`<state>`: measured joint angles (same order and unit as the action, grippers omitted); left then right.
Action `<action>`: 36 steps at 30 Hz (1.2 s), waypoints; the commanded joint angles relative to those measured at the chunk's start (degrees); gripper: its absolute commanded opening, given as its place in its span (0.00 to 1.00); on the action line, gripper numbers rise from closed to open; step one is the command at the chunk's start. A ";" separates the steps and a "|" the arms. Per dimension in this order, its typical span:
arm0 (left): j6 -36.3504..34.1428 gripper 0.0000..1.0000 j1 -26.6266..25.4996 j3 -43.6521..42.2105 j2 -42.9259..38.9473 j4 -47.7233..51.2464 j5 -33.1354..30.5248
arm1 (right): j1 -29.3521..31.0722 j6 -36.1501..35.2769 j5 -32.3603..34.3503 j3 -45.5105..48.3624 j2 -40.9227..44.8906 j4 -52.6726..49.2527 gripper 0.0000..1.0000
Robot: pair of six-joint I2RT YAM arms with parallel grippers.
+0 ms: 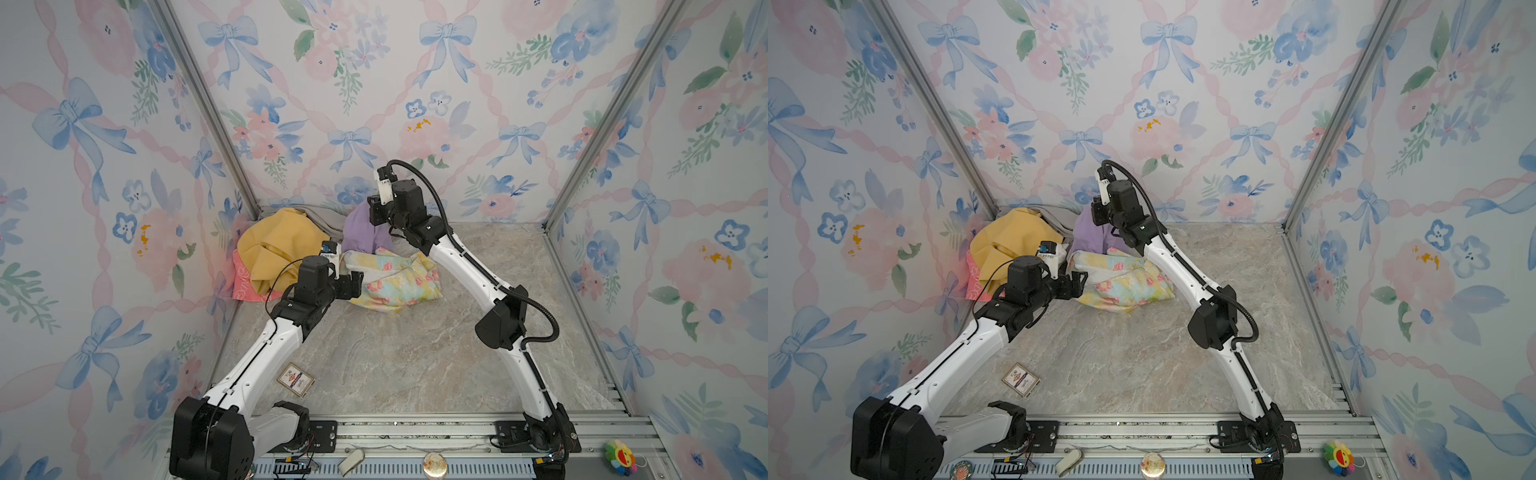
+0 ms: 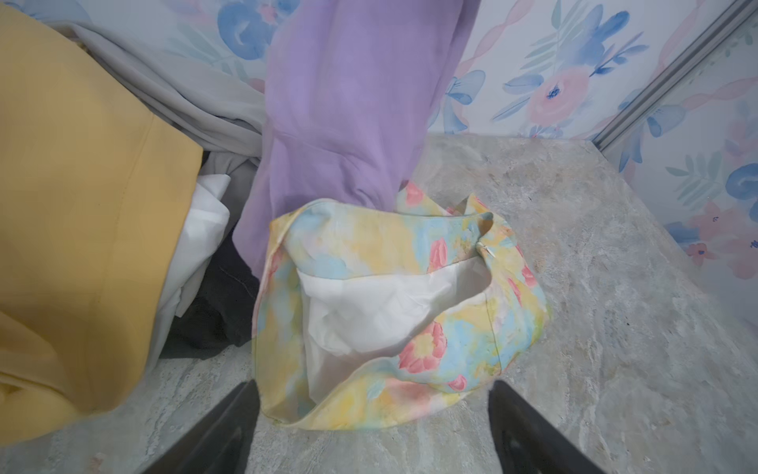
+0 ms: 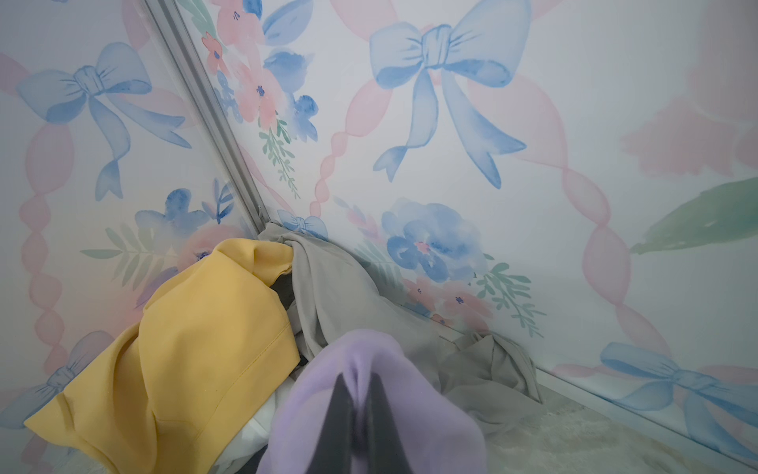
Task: Pick out a specific cloth from the pile
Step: 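Lift the lavender cloth up out of the pile with the right gripper, then carry the lavender cloth away from the pile and lower it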
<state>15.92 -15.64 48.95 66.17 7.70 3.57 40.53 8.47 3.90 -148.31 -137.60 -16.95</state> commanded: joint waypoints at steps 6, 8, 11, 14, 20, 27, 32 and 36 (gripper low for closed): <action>1.57 0.89 1.36 -1.49 -2.00 -1.48 -2.25 | 1.19 -2.17 2.05 -3.62 4.29 9.66 0.00; 1.57 0.89 1.48 -1.58 -2.00 -1.56 -2.26 | 1.34 -2.49 2.19 -3.69 5.16 12.40 0.00; 1.57 0.89 1.64 -1.77 -2.02 -1.55 -2.56 | 1.12 -2.73 2.27 -4.75 6.00 15.71 0.00; 1.48 0.89 1.63 -1.84 -2.03 -1.55 -2.52 | 0.44 -3.52 3.26 -5.89 7.21 17.39 0.00; 0.35 0.89 1.62 -1.97 -2.35 -1.56 -3.57 | -1.25 -7.78 4.65 -5.02 12.26 19.62 0.00; -0.12 0.90 1.60 -2.19 -2.28 -1.60 -2.58 | -9.89 -3.93 3.97 -5.10 18.81 17.51 0.00; -0.36 0.90 1.00 -2.10 -2.18 -1.55 -2.43 | -18.66 -2.98 4.64 -3.04 24.60 9.94 0.00; -0.37 0.90 0.06 -2.10 -2.11 -1.50 -2.60 | -26.54 -2.17 4.25 2.12 29.56 6.89 0.00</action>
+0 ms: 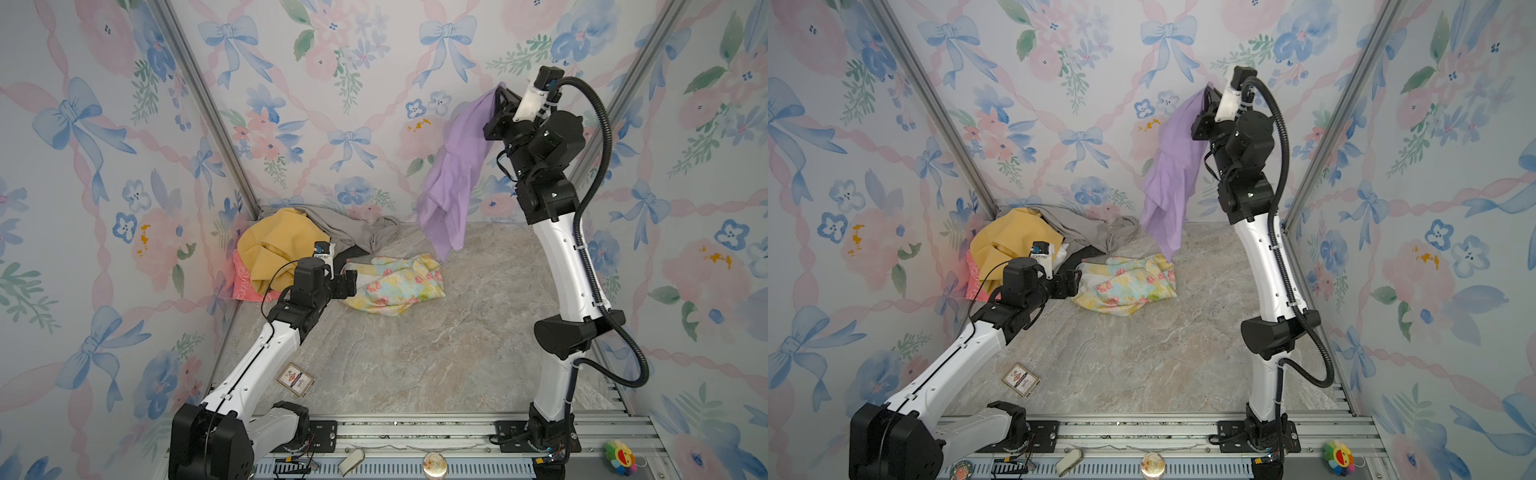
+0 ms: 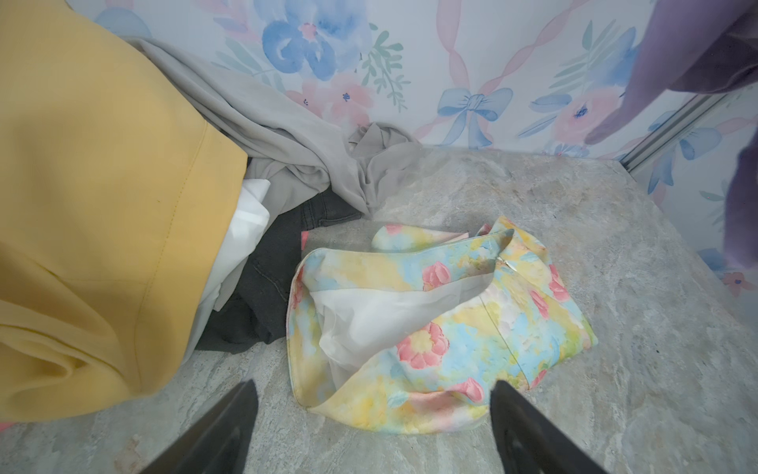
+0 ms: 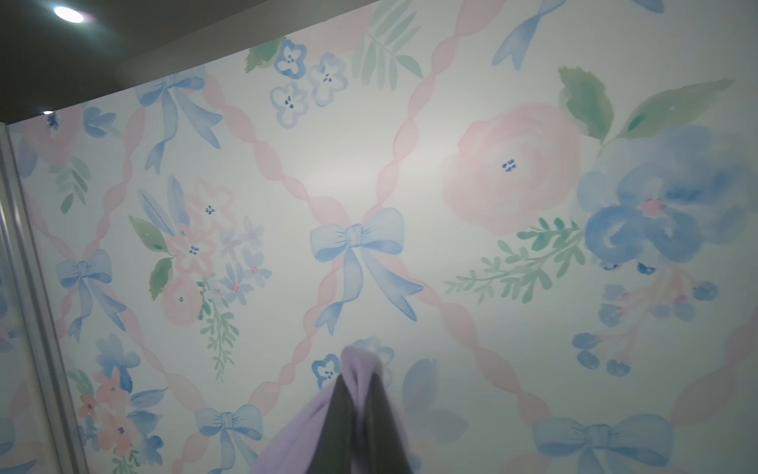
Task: Pick out a specific cloth from the pile
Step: 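Carry the lavender cloth away from the pile and lower it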
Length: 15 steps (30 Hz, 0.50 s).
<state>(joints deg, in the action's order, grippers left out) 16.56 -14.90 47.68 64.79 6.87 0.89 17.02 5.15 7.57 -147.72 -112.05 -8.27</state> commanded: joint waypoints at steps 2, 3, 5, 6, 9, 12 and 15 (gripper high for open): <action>-0.99 0.90 -1.38 -0.92 -1.14 -0.72 -0.08 | -7.24 2.07 -0.21 2.88 5.29 -4.05 0.00; -1.02 0.90 -1.55 -0.92 -1.23 -0.72 -0.07 | -8.64 2.29 -0.10 3.66 5.80 -4.84 0.00; -1.17 0.90 -1.85 -0.92 -1.49 -0.75 -0.05 | -11.34 2.27 0.09 6.58 7.03 -5.70 0.00; -1.18 0.91 -1.92 -0.92 -1.60 -0.73 -0.18 | -12.15 2.00 0.43 8.16 7.49 -5.56 0.00; -1.35 0.91 -2.02 -0.84 -1.64 -0.68 0.22 | -14.23 1.90 0.98 12.12 7.64 -7.00 0.00; -1.21 0.91 -2.19 -0.92 -2.09 -0.70 0.56 | -15.48 1.64 2.31 16.48 8.05 -7.90 0.00; -1.25 0.91 -2.37 -1.01 -2.49 -0.65 0.58 | -17.11 2.72 1.89 20.44 8.30 -8.51 0.00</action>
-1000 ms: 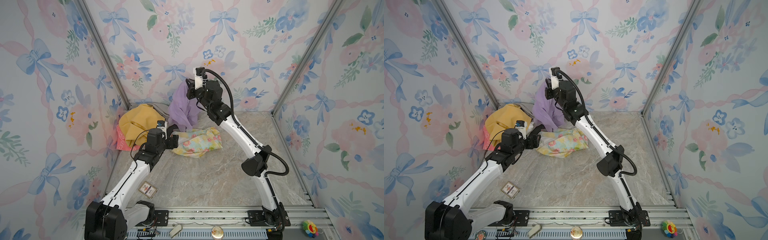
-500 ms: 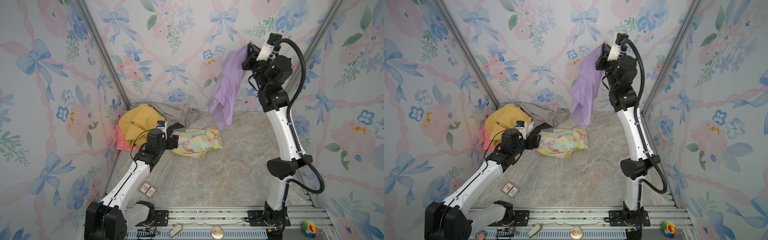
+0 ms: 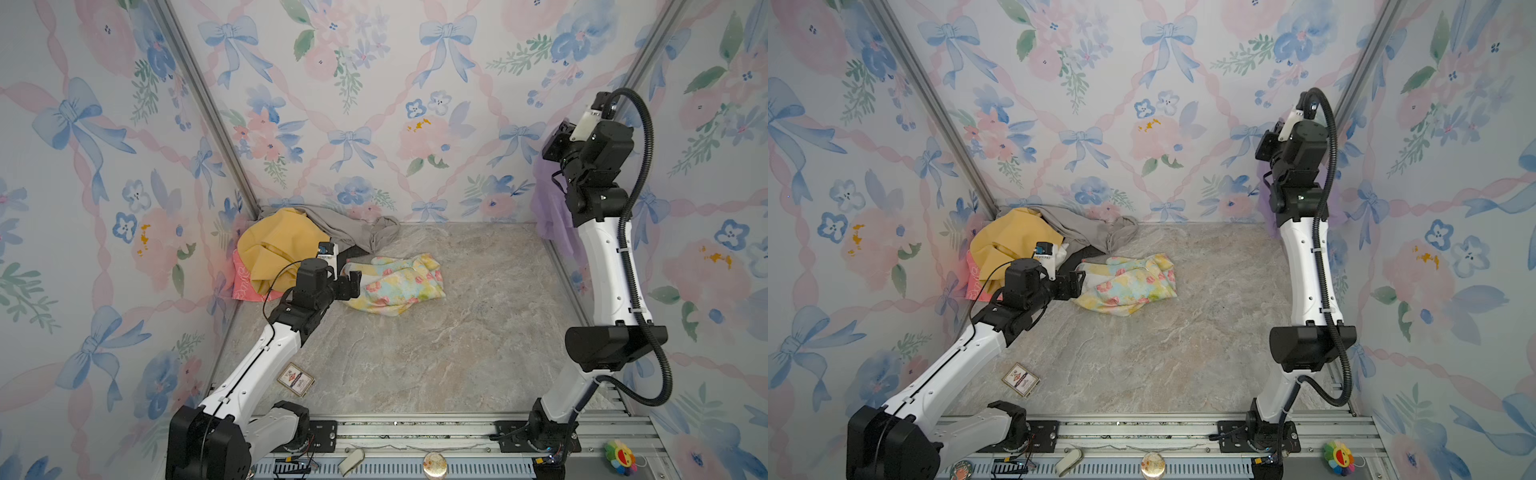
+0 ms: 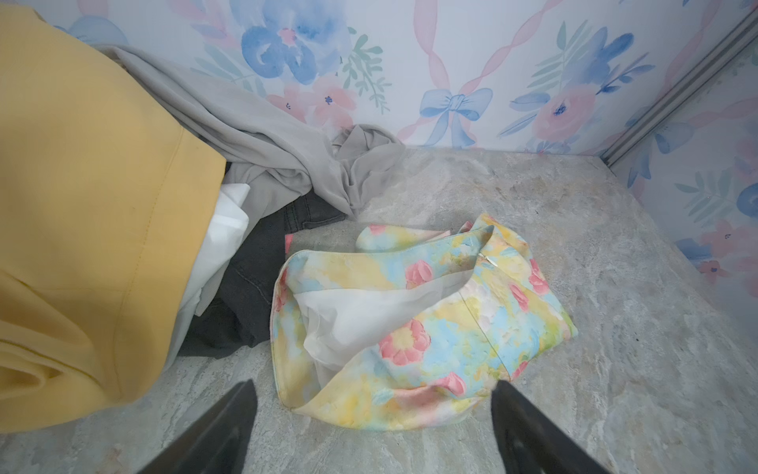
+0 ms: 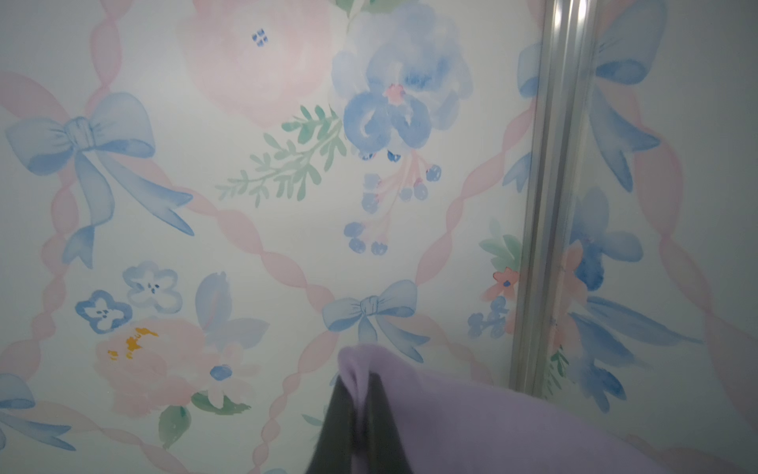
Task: Pick out a specific cloth from the pile
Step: 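Carry the lavender cloth away from the pile and lower it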
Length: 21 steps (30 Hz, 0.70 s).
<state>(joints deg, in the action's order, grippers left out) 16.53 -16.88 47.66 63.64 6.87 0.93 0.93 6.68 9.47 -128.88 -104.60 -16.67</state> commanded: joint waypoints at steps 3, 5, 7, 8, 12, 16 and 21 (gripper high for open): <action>-1.14 0.91 -0.66 -1.08 -1.68 -0.72 0.80 | -2.53 1.42 -0.08 5.10 1.16 -0.12 0.00; -1.11 0.91 -0.77 -1.07 -1.88 -0.73 0.96 | -3.38 1.13 0.28 7.28 1.26 -0.12 0.00; -0.98 0.91 -0.76 -1.16 -2.00 -0.74 1.11 | -3.88 1.14 0.19 9.86 1.42 0.42 0.00; -0.97 0.91 -0.82 -1.16 -2.04 -0.74 1.11 | -4.02 0.87 0.34 11.30 1.56 0.69 0.00; -0.96 0.91 -0.90 -1.34 -2.49 -0.66 1.04 | -3.99 0.18 1.44 16.21 1.74 1.94 0.00; -0.98 0.91 -0.98 -1.69 -3.09 -0.71 0.92 | -3.54 -0.60 3.33 22.18 3.41 3.43 0.00; -0.93 0.91 -0.97 -1.58 -3.14 -0.72 1.33 | -3.22 -0.68 4.86 30.04 4.68 4.55 0.00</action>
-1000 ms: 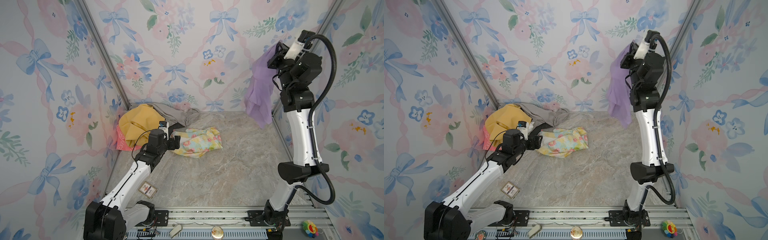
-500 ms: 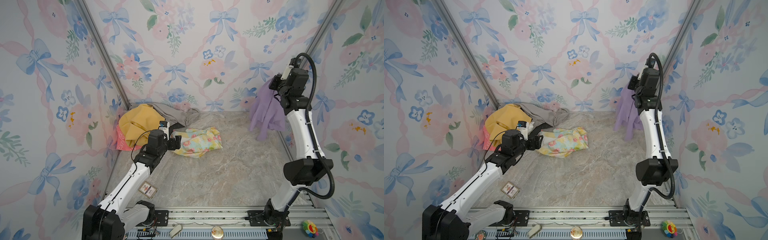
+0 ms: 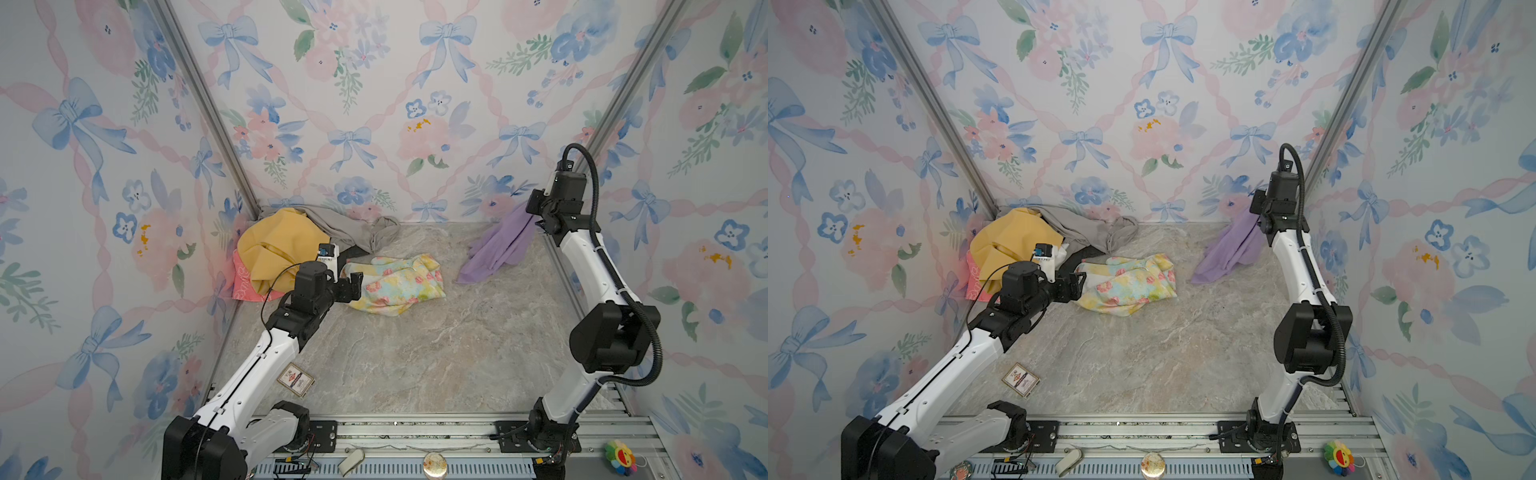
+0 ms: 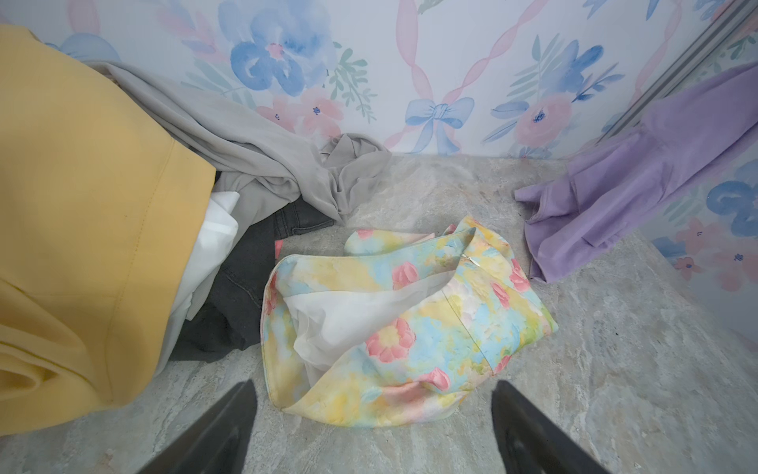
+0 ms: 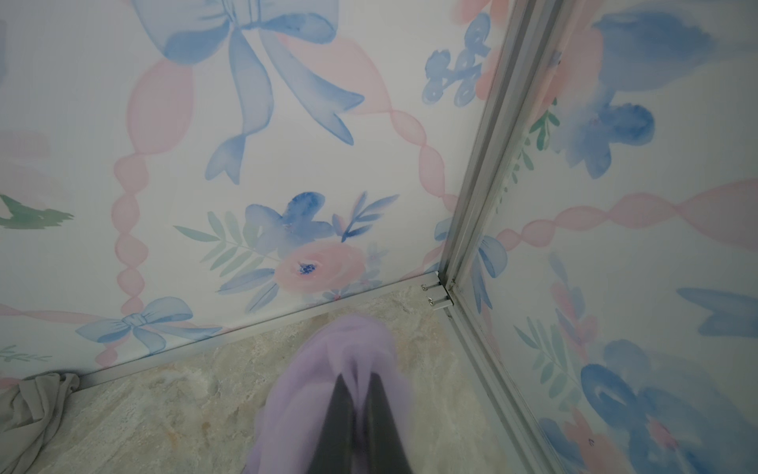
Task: Pick out a specific cloth from the pile
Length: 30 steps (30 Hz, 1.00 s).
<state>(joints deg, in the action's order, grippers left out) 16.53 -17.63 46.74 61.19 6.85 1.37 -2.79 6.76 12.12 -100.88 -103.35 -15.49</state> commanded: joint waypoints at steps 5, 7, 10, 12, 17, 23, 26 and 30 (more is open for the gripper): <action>-0.80 0.91 -0.32 -0.69 -0.93 -0.67 0.94 | 0.95 0.15 2.32 7.78 2.01 1.86 0.00; -0.80 0.91 -0.34 -0.73 -1.22 -0.70 1.07 | 1.54 0.13 2.00 9.18 1.03 0.63 0.00; -0.70 0.91 -0.39 -0.77 -1.50 -0.70 1.11 | 2.19 0.50 1.33 10.45 -0.66 -1.50 0.00; -0.71 0.91 -0.40 -0.86 -1.55 -0.77 1.12 | 2.31 1.04 0.95 10.09 -2.60 -3.81 0.00; -0.71 0.91 -0.63 -1.03 -2.21 -0.68 1.01 | 2.27 -0.30 1.38 5.14 -10.24 -12.15 0.00; -0.89 0.91 -0.87 -1.08 -2.61 -0.74 0.57 | 2.62 -0.88 1.85 0.39 -16.47 -20.01 0.05; -0.82 0.91 -0.92 -1.12 -2.64 -0.64 0.57 | 2.63 -0.67 4.40 -4.77 -19.61 -26.05 0.33; -0.84 0.92 -0.88 -1.09 -3.06 -0.67 0.50 | 2.50 1.25 7.64 -9.84 -18.51 -31.37 0.66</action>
<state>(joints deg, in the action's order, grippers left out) 16.53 -18.35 46.24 59.29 6.87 1.54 -0.64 6.76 16.40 -107.13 -124.03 -40.25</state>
